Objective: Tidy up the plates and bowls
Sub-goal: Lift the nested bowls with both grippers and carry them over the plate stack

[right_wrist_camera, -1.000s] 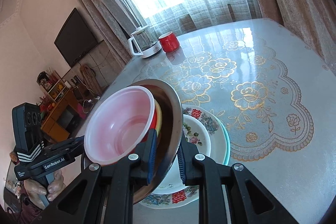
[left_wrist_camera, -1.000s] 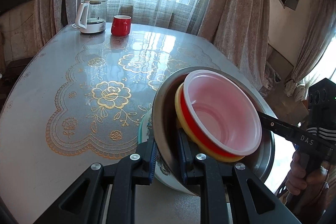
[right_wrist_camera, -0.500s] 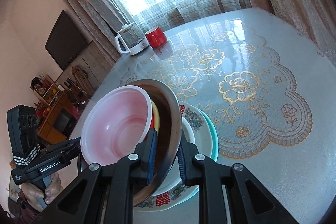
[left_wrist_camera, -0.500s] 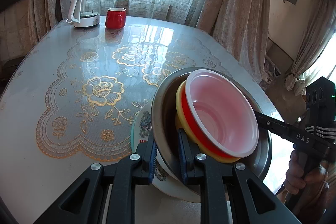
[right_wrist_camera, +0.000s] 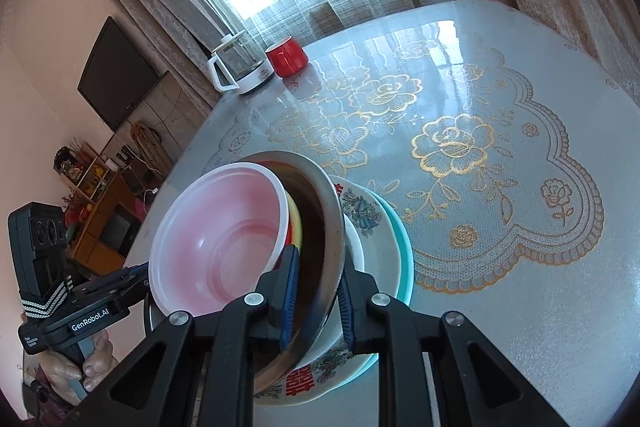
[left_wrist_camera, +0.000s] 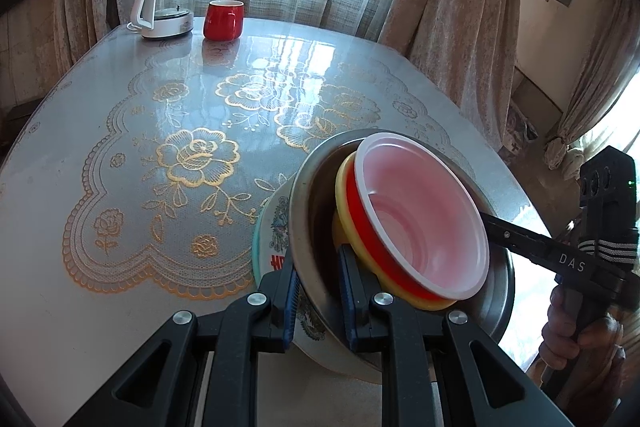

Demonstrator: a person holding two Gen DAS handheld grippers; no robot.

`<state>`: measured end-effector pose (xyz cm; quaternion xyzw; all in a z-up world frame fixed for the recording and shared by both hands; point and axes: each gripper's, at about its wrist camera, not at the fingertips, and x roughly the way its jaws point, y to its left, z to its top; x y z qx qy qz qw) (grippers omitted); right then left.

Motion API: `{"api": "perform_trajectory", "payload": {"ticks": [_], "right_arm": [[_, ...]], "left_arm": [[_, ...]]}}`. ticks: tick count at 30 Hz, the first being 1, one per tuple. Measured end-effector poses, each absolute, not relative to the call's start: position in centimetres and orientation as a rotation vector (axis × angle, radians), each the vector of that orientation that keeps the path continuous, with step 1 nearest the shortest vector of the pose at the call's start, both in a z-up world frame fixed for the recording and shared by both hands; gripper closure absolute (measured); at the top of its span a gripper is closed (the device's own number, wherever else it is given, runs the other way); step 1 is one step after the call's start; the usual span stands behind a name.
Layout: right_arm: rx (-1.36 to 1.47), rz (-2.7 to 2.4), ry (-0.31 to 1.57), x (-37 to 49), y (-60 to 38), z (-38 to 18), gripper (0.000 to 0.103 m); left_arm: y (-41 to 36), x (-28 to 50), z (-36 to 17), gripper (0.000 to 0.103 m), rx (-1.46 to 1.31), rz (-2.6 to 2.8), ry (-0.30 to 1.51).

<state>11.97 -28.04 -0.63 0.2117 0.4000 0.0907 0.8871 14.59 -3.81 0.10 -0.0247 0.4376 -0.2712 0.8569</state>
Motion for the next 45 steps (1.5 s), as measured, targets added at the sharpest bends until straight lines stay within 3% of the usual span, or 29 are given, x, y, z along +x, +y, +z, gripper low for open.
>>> {"api": "perform_trajectory", "payload": {"ticks": [45], "right_arm": [[0.451, 0.153, 0.839, 10.8, -28.7, -1.1, 0.081]], "left_arm": [[-2.1, 13.7, 0.3, 0.084, -0.092, -0.537, 0.901]]}}
